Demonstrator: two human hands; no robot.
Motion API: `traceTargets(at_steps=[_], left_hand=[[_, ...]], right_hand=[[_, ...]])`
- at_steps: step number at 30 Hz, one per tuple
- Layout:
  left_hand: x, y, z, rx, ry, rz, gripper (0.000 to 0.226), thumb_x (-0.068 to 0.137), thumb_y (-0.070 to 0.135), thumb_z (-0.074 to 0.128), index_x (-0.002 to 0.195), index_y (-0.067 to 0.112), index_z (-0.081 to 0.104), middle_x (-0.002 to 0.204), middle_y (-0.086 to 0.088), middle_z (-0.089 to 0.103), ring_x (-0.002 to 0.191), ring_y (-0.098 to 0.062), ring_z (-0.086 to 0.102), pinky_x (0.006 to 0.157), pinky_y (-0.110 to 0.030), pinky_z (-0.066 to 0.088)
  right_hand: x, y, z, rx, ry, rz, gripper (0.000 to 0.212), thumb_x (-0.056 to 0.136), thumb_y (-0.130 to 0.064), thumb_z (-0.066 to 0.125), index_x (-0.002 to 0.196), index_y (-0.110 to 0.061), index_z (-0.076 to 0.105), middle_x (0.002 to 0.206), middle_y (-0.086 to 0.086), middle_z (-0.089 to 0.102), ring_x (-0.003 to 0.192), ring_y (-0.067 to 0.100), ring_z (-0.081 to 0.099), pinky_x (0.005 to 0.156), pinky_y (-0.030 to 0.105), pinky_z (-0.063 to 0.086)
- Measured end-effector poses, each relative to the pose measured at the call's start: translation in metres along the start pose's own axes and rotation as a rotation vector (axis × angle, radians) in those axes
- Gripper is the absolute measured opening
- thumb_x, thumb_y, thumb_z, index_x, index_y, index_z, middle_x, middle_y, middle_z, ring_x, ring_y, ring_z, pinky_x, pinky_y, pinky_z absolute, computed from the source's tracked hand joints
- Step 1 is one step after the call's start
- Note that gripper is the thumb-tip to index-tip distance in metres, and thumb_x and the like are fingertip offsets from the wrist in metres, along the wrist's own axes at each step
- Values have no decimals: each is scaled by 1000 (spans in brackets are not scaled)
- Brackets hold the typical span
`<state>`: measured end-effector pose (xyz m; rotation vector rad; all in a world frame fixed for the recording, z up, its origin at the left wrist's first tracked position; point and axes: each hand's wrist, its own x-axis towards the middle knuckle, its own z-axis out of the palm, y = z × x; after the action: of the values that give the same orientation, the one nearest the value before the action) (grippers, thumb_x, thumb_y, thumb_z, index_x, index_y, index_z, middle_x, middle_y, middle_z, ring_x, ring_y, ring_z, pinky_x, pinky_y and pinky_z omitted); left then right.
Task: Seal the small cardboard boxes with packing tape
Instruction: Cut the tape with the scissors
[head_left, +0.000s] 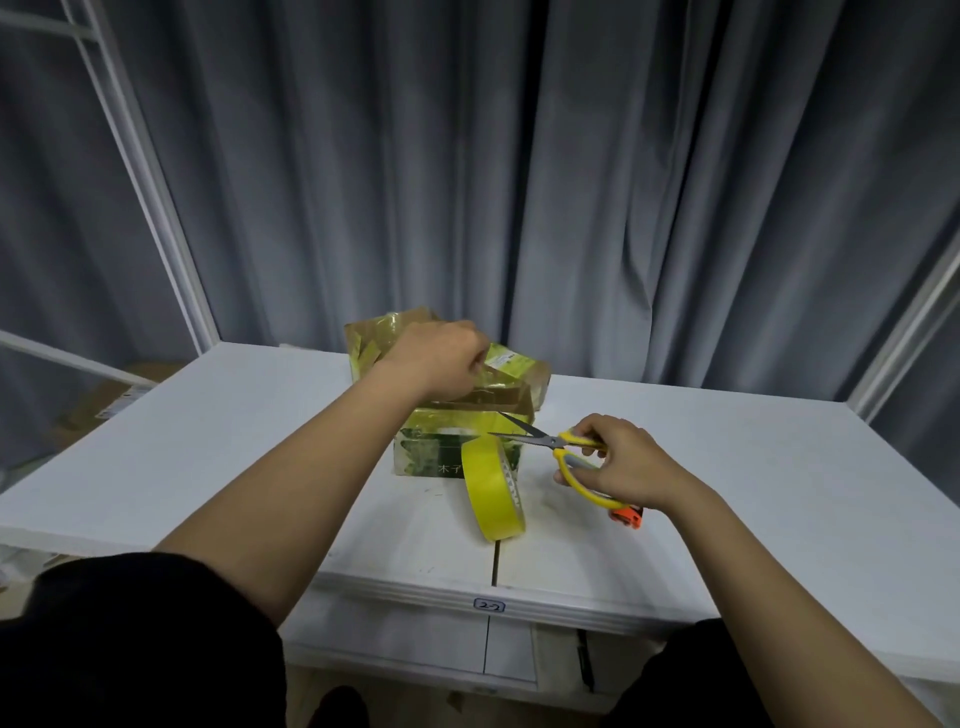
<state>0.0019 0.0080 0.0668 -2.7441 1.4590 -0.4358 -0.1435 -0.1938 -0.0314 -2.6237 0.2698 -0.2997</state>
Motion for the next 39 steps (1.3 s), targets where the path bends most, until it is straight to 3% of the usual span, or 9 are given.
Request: traceTargets(at_steps=[5, 8, 15, 19, 28, 35, 39], left_hand=[[7, 10, -3, 21, 12, 28, 11, 90, 18, 45, 92, 20, 55, 102, 0, 55, 83, -21, 50, 63, -31, 33], [8, 14, -4, 27, 19, 46, 10, 90, 19, 44, 91, 21, 54, 103, -1, 55, 90, -25, 55, 65, -31, 32], [7, 15, -5, 20, 11, 56, 6, 92, 20, 44, 88, 23, 48, 93, 3, 47, 78, -19, 45, 64, -31, 33], [6, 14, -4, 18, 3, 59, 7, 93, 21, 44, 87, 24, 46, 91, 5, 42, 77, -18, 44, 64, -31, 33], [2, 2, 3, 13, 18, 44, 8, 91, 17, 43, 87, 23, 46, 90, 5, 44, 79, -18, 47, 57, -28, 30], [-40, -43, 25, -122, 33, -153, 12, 86, 12, 44, 83, 24, 47, 89, 9, 48, 80, -19, 48, 52, -27, 24], [-81, -74, 63, -236, 11, -292, 12, 90, 15, 43, 92, 20, 54, 105, 4, 56, 91, -24, 55, 65, -30, 38]], right_hand=[[13, 0, -6, -138, -126, -6, 43, 73, -57, 71, 98, -27, 54, 95, -7, 58, 88, 14, 50, 73, 28, 34], [21, -5, -4, -185, -172, -21, 39, 77, -54, 68, 98, -27, 50, 98, -4, 59, 88, 16, 50, 73, 28, 33], [33, -15, -7, -167, -264, 21, 51, 71, -59, 72, 102, -25, 51, 97, -3, 60, 88, 18, 53, 72, 29, 36], [38, -18, -8, -164, -298, 29, 46, 72, -55, 73, 100, -25, 54, 97, -1, 62, 90, 22, 55, 75, 32, 42], [46, -21, -4, -167, -262, -53, 32, 70, -43, 78, 80, -22, 55, 76, -4, 53, 69, 17, 46, 59, 30, 34], [58, -60, 18, -366, -232, -161, 32, 70, -46, 73, 78, -22, 52, 67, -8, 49, 64, 18, 45, 51, 29, 29], [62, -94, 48, -511, -259, -232, 29, 75, -46, 69, 81, -24, 51, 76, -7, 51, 70, 19, 47, 51, 28, 28]])
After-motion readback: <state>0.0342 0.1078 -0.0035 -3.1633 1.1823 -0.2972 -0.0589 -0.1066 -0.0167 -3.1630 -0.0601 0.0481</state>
